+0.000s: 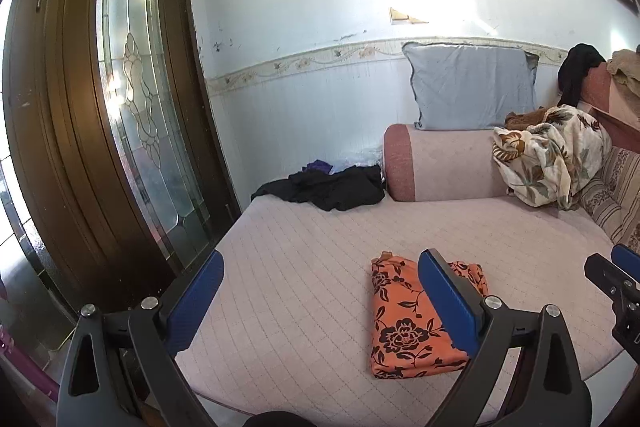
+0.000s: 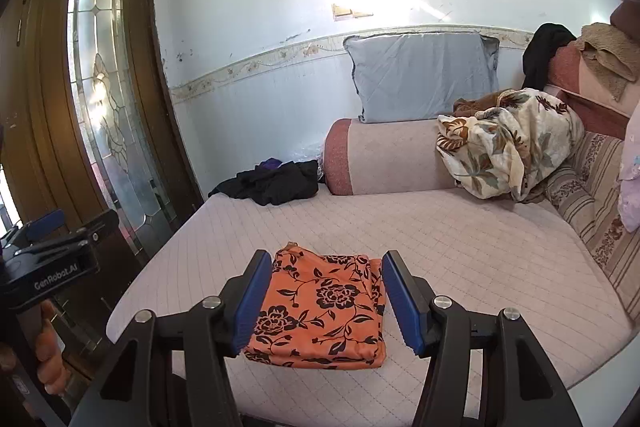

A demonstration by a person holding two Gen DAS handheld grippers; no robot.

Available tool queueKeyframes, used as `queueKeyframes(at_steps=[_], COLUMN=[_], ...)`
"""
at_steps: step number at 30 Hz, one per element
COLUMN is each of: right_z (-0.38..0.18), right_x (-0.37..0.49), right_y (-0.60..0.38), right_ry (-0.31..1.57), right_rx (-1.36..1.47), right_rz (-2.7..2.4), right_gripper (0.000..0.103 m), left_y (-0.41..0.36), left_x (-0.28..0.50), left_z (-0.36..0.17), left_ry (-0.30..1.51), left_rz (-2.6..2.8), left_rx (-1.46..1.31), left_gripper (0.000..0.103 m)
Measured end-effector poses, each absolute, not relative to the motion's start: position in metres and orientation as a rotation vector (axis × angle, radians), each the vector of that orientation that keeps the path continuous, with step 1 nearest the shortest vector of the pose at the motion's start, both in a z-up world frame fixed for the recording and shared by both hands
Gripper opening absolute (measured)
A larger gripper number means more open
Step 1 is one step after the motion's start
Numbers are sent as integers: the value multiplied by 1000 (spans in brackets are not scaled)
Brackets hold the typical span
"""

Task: Fold small clothes

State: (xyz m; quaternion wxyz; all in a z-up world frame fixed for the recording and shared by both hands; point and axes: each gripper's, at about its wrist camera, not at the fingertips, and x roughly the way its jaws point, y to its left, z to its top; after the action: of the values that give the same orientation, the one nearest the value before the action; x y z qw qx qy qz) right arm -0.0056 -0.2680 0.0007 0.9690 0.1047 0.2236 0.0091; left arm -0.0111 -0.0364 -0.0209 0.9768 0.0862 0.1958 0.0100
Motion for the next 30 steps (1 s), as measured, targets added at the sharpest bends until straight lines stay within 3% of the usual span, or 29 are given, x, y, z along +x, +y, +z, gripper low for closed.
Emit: queueKeyframes(at_steps=[30], right_z=[7], right_x=[-16], right_y=[-249], right_ry=[453], right_rx=[174], right_rz=[25], right_gripper=[62], left_y=[-27], left_x=[-24], left_z=[-13], left_ry=[405], left_rz=[-54], left_rx=[128], left_gripper=[98])
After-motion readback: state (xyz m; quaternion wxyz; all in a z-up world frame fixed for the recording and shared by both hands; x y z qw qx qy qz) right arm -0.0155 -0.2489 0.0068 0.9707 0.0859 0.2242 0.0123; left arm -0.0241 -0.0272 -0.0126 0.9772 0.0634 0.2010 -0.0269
